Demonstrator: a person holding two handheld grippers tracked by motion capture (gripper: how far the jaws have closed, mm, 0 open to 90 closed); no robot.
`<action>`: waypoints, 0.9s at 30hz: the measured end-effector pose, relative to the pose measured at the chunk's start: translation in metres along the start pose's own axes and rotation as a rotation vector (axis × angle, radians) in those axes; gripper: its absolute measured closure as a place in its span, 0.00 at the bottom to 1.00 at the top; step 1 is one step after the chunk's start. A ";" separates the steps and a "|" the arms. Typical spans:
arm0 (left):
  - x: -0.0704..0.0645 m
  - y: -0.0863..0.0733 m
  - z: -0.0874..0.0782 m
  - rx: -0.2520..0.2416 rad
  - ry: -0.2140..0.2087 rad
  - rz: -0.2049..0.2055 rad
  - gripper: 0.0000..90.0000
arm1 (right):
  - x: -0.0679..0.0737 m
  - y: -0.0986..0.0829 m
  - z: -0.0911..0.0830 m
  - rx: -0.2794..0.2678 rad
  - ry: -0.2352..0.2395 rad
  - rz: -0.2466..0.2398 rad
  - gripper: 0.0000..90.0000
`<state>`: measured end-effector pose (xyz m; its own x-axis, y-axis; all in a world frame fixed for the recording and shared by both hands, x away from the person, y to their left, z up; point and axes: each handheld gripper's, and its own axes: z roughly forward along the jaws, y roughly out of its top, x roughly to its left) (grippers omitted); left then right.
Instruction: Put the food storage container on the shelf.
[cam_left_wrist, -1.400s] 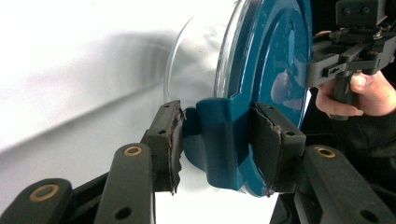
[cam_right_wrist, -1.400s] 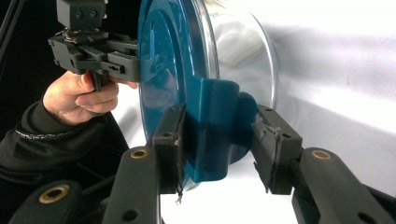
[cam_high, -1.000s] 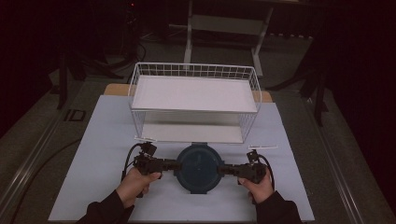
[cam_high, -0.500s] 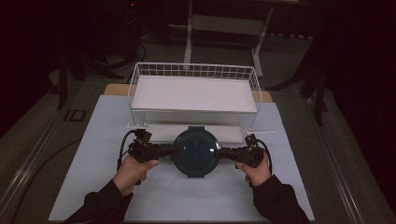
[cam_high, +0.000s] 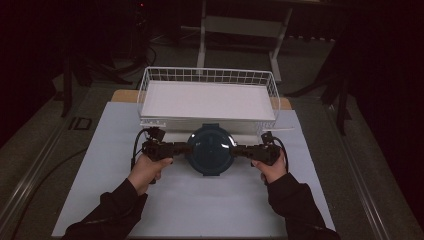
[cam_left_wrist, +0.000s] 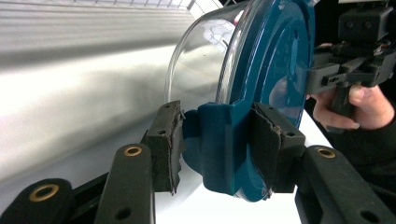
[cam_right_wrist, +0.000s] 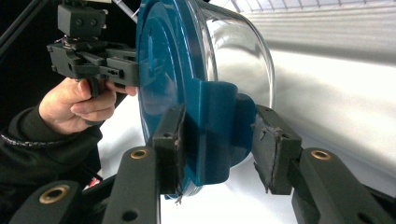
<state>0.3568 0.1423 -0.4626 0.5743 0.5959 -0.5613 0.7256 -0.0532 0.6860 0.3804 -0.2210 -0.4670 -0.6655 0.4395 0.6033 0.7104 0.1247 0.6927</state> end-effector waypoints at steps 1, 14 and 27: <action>0.003 0.002 0.001 0.006 -0.004 0.003 0.61 | -0.003 0.001 0.001 -0.004 0.005 0.002 0.64; 0.022 -0.009 0.019 -0.038 -0.003 0.002 0.61 | -0.021 -0.003 0.011 -0.018 -0.031 0.000 0.64; 0.036 -0.007 0.034 -0.027 0.008 0.000 0.61 | -0.036 -0.003 0.017 -0.022 -0.090 -0.008 0.63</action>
<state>0.3857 0.1368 -0.5033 0.5713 0.6023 -0.5575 0.7151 -0.0321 0.6982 0.4061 -0.2219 -0.4982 -0.6470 0.5167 0.5607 0.6993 0.1090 0.7065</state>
